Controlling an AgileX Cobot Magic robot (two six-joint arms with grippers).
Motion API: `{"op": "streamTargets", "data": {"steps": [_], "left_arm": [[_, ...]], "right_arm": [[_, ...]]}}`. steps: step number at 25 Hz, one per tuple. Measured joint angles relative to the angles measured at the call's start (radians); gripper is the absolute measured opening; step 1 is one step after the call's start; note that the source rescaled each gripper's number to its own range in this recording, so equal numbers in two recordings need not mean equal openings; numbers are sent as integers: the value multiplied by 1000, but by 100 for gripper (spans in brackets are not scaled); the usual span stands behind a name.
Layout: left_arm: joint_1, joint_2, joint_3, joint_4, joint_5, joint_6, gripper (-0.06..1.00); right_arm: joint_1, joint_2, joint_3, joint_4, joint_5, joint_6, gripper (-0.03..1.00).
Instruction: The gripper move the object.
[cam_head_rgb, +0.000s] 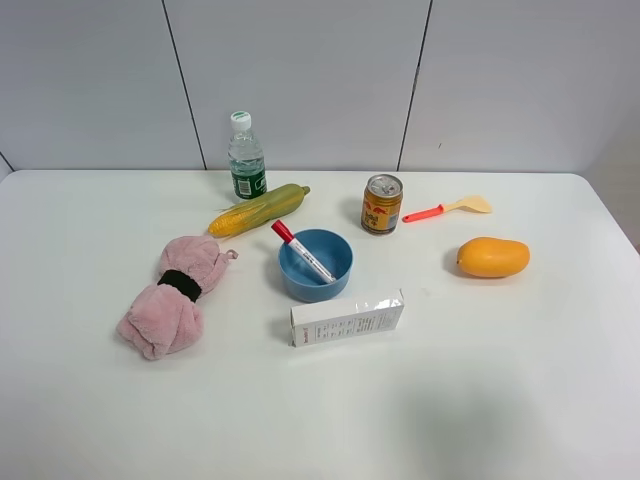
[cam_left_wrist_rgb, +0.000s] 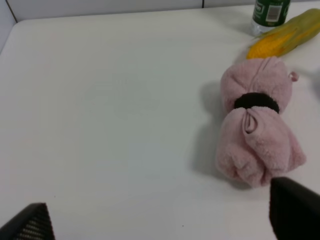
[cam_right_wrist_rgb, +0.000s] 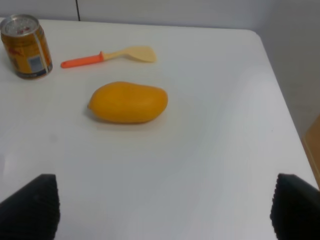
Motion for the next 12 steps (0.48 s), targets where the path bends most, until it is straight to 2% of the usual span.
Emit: {"op": "streamTargets", "data": {"steps": [12], "left_arm": [[0,0,0,0,0,0,100]], "right_arm": [[0,-4,15,5,0,14,83]]}}
